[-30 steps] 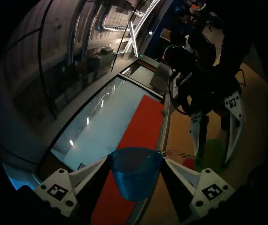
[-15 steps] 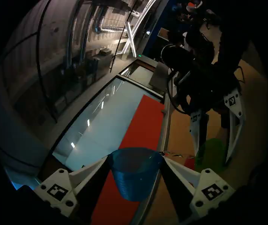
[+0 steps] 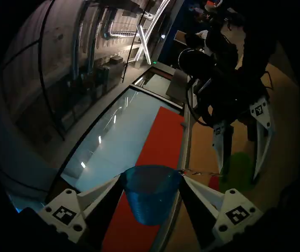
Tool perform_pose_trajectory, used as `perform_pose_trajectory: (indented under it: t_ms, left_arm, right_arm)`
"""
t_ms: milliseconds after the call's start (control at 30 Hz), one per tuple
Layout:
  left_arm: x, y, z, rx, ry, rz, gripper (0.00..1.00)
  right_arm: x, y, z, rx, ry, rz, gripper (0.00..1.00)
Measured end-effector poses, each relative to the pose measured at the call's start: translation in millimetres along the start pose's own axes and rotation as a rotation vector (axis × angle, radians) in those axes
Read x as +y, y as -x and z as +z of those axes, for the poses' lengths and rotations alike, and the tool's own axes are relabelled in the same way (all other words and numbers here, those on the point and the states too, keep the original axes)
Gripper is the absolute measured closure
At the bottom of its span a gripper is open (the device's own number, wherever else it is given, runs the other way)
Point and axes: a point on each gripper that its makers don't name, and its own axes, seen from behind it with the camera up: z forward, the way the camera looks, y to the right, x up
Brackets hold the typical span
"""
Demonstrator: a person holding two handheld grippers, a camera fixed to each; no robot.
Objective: Pour water
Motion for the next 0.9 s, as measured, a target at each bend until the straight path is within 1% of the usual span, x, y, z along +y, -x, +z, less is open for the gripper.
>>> perform_pose_trajectory:
  t_ms: [200, 500, 700, 900]
  left_arm:
    - [0.8, -0.7, 1.2, -0.006, 0.002, 0.029, 0.12]
    - [2.4, -4.8, 1.4, -0.007, 0.008, 0.055, 0.12]
    - [1.2, -7.8, 1.5, -0.006, 0.004, 0.065, 0.12]
    - [3.5, -7.8, 1.2, -0.007, 0.006, 0.077, 0.12]
  right_arm:
    - [0.7, -1.5, -0.2, 0.0, 0.001, -0.003, 0.1]
    - [-0.2, -2.2, -0.9, 0.001, 0.002, -0.007, 0.1]
    - [-0.5, -2.5, -1.1, 0.001, 0.002, -0.008, 0.1]
    - [-0.4, -2.6, -0.7, 0.001, 0.001, -0.009, 0.1]
